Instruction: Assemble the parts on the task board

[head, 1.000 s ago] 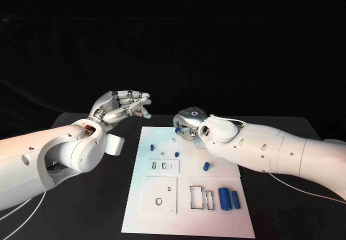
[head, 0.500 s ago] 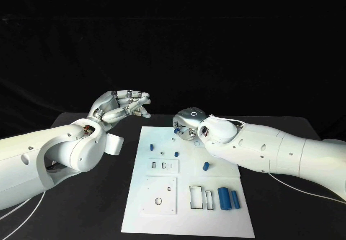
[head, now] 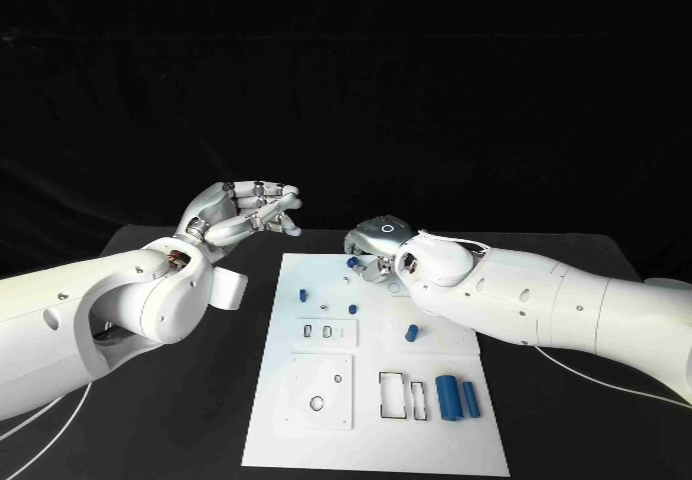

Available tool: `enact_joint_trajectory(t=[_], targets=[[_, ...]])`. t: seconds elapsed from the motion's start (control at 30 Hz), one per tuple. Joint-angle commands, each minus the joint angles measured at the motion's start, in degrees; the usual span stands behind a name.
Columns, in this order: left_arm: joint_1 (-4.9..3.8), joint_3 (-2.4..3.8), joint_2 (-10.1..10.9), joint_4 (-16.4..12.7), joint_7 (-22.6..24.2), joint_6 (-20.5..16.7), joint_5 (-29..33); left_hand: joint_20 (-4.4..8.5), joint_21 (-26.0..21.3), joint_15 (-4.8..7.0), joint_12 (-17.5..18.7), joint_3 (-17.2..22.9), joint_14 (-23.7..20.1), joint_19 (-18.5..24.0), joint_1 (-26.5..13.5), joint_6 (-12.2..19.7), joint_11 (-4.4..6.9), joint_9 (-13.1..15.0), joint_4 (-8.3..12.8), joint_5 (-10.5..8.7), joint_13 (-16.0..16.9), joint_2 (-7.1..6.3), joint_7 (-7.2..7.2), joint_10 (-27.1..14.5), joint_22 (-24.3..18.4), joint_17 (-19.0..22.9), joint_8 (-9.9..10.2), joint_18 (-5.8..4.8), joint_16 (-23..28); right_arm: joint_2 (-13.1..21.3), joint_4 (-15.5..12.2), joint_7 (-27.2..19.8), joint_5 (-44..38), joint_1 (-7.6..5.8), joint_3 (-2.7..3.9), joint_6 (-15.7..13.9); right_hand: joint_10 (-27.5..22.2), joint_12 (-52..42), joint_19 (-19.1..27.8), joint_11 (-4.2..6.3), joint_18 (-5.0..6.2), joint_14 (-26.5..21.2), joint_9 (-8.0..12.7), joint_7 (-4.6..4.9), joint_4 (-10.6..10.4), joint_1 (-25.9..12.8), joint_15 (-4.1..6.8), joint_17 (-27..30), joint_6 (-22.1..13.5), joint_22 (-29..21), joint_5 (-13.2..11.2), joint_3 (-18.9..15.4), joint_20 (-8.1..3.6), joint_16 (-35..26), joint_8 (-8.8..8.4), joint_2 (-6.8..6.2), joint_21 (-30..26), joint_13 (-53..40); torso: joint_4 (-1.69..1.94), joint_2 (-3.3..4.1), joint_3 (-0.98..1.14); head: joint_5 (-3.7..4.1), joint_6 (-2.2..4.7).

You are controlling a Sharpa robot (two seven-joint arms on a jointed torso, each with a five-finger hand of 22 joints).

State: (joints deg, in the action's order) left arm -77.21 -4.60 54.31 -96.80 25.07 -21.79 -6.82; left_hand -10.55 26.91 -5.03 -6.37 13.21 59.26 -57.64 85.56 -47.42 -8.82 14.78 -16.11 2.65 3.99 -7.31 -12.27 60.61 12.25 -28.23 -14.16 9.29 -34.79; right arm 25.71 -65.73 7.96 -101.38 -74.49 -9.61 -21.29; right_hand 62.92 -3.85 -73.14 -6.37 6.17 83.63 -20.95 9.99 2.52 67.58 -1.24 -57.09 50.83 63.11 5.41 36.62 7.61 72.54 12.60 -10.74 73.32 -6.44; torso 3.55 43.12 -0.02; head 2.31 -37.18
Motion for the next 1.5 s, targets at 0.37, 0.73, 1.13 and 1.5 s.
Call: enact_joint_trajectory(t=[0.37,0.73,1.13,1.5], targets=[[-0.08,0.04,-0.49,0.56,0.25,0.93,0.29,0.04,0.05,-0.1,0.31,-0.35,-0.53,0.38,-0.29,0.44,-0.03,0.03,-0.1,0.19,0.03,0.24,-0.02,-0.3,-0.05,-0.08,0.33,0.95,-0.26,0.09,-0.19,-0.4,0.45,0.0,-0.01,0.85,-0.15,-0.11,0.11,-0.02,-0.46,0.14,0.0,-0.04,-0.56,-0.13,-0.3,0.0,-0.5,0.23,0.39,-0.37,-0.05,-0.01,-0.49,-0.47,-0.03,0.1,0.01,-0.07,0.05,0.22,-0.33],[-0.08,0.04,-0.45,0.77,0.2,0.87,0.3,0.03,0.05,-0.11,0.37,-0.36,-0.58,0.41,-0.27,0.5,-0.04,0.02,-0.09,0.19,0.02,0.25,-0.03,-0.37,-0.06,-0.12,0.37,0.96,-0.28,1.08,-1.73,-1.34,1.75,-0.02,-0.01,-2.12,2.44,-1.3,-0.98,0.44,-0.73,0.48,-0.34,-0.32,-0.99,0.38,0.05,-0.99,0.16,1.85,1.59,-0.16,-0.24,0.88,-0.43,0.02,0.87,-0.24,-0.05,-0.07,0.11,0.17,-0.2],[-0.08,0.04,-0.45,0.89,0.13,0.79,0.3,0.03,0.05,-0.11,0.37,-0.36,-0.58,0.41,-0.27,0.5,-0.04,0.02,-0.09,0.19,0.02,0.25,-0.03,-0.37,-0.06,-0.12,0.37,0.96,-0.28,1.07,-1.93,-1.88,2.67,-0.02,-0.01,-1.23,7.6,-3.34,-2.03,1.74,-1.02,0.83,-0.75,-1.1,-1.24,0.86,1.08,-2.01,0.65,3.5,1.76,-0.04,-1.11,1.89,-0.53,0.1,1.82,-1.38,-0.03,-0.02,0.0,0.24,-0.32],[-0.08,0.04,-0.41,0.91,0.06,0.81,0.3,0.01,0.05,-0.12,0.45,-0.34,-0.65,0.45,-0.2,0.56,-0.05,0.02,-0.04,0.19,0.01,0.3,-0.03,-0.45,-0.06,-0.18,0.42,0.97,-0.3,1.46,-1.91,-1.14,2.47,-0.02,-0.01,-2.3,6.48,-2.4,-1.48,1.48,-0.89,0.61,-0.84,-0.95,-1.25,1.03,0.99,-1.18,0.51,2.75,1.66,0.07,-1.21,1.54,-0.78,-0.15,1.24,-1.21,0.06,-0.1,0.01,0.34,-0.26]])
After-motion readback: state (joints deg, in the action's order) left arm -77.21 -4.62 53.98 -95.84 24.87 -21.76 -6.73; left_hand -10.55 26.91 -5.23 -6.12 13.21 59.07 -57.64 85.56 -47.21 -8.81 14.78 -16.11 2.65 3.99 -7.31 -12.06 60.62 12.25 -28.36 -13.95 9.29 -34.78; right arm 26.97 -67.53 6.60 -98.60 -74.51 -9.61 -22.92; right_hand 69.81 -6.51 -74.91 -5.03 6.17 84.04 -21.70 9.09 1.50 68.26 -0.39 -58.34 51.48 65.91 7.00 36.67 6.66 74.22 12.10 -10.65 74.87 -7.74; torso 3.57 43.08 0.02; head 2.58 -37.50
